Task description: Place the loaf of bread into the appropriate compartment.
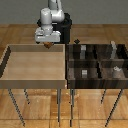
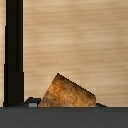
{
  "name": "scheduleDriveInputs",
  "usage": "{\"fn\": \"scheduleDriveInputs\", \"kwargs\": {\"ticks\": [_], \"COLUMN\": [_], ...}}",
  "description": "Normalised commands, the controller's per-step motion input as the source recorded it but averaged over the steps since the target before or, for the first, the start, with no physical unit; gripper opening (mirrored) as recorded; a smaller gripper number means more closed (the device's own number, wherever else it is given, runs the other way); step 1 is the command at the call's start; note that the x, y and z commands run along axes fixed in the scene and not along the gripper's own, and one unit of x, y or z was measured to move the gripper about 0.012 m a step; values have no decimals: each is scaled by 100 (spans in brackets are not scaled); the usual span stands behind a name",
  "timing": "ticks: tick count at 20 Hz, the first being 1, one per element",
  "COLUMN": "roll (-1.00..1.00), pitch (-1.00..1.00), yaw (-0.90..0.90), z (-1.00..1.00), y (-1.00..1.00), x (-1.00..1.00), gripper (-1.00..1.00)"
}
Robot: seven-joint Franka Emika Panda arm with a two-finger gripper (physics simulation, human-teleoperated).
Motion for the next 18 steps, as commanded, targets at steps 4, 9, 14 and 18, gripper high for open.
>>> {"fn": "scheduleDriveInputs", "kwargs": {"ticks": [4, 9, 14, 18], "roll": [0, 0, 0, 0], "pitch": [0, 0, 0, 0], "yaw": [0, 0, 0, 0], "z": [0, 0, 0, 0], "y": [100, 100, 100, 100], "x": [0, 0, 0, 0], "gripper": [-100, -100, -100, -100]}}
